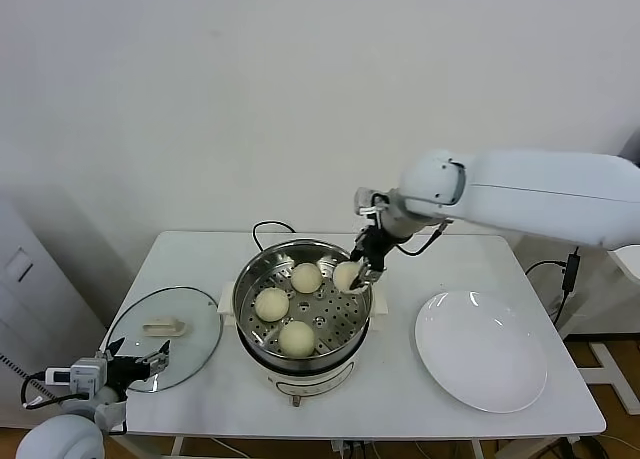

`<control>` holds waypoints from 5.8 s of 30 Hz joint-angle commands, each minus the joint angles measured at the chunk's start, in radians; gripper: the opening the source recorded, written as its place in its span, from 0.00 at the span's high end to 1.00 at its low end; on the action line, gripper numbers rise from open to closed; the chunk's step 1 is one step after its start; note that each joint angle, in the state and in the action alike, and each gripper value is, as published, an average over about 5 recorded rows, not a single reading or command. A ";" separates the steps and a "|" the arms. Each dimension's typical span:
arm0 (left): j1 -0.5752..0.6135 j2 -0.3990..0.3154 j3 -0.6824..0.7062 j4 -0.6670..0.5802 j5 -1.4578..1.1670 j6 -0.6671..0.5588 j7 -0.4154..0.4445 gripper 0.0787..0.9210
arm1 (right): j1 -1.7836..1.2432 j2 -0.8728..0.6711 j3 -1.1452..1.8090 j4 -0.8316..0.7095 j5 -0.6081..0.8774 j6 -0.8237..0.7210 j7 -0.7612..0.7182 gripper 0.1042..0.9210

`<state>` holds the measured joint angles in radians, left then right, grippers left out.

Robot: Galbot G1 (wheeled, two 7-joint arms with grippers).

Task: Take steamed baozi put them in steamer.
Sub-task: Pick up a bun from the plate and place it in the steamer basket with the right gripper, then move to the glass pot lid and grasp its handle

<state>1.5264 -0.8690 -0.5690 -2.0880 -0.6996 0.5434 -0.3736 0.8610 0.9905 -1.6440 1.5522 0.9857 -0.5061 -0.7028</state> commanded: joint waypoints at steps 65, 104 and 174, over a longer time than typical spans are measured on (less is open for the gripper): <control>-0.007 -0.009 -0.025 -0.023 0.017 -0.024 0.035 0.12 | -1.711 -0.169 2.043 0.052 -0.339 0.494 0.554 0.12; 0.028 -0.026 -0.020 0.242 1.203 -0.560 0.206 0.12 | -2.114 0.503 2.560 0.071 -0.904 0.566 0.229 0.12; -0.316 -0.248 -0.004 0.716 1.945 -0.706 0.137 0.35 | -2.123 0.479 2.657 0.016 -0.884 0.630 0.162 0.12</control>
<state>1.2263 -1.1117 -0.5735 -1.3858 1.2639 -0.1628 -0.2328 -1.2635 1.4700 1.0114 1.5690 0.1016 0.1238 -0.5409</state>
